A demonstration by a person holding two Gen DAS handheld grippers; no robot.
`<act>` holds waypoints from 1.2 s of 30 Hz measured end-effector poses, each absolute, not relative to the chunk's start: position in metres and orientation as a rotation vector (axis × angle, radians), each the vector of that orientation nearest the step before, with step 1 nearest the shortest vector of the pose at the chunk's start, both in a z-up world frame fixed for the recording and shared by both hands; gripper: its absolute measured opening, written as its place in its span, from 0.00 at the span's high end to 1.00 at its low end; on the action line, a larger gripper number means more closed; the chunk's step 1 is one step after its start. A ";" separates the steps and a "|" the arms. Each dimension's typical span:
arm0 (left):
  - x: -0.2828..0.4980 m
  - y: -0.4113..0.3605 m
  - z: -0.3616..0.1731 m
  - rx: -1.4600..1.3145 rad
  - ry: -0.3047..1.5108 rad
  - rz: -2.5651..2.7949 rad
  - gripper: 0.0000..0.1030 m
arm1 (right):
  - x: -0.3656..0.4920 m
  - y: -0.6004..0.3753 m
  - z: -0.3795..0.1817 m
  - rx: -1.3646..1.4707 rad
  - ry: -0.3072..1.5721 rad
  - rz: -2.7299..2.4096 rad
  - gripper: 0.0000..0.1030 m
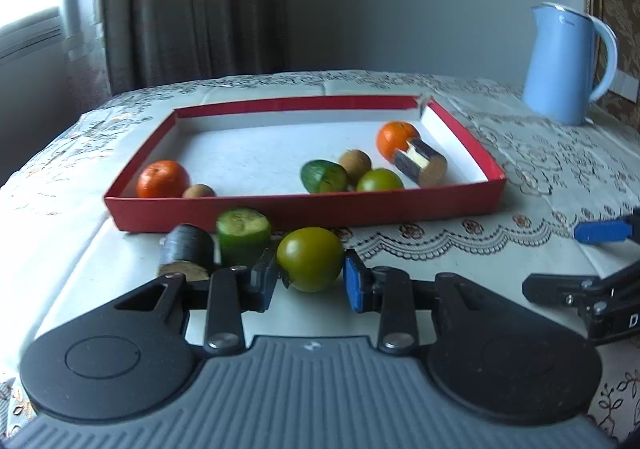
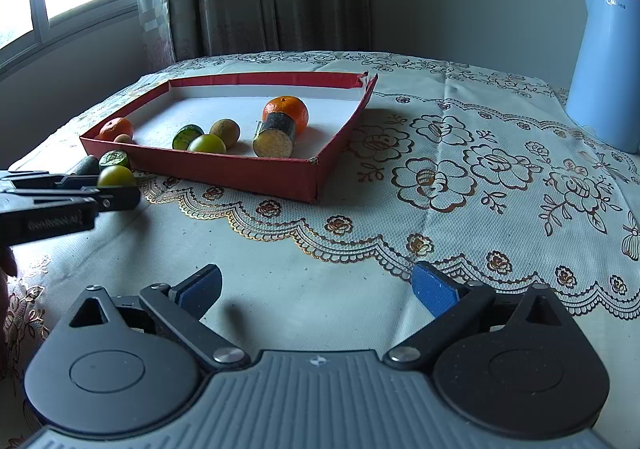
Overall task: Organize fruits
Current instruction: 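Move the left gripper to the green lime on the cloth and close on it, then carry the lime into the red box and open the left gripper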
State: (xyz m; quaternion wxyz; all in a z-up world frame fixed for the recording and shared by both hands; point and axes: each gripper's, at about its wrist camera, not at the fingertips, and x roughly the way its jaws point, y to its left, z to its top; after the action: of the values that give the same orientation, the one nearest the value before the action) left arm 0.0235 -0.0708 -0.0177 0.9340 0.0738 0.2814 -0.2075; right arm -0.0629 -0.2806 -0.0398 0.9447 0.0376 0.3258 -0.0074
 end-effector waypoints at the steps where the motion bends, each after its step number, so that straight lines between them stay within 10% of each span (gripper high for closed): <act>1: 0.023 -0.069 -0.016 0.142 0.575 -0.417 0.69 | -0.063 -0.280 -0.040 0.075 0.665 -0.016 0.01; 36: 0.154 -0.072 0.011 0.125 0.575 -0.175 0.69 | -0.060 -0.277 -0.041 0.037 0.680 -0.025 0.00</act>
State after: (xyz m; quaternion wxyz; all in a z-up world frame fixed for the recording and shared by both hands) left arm 0.1538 -0.0721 0.0106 0.9532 0.0615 0.2831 -0.0862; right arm -0.0598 -0.2767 -0.0414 0.9426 0.0180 0.3333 -0.0122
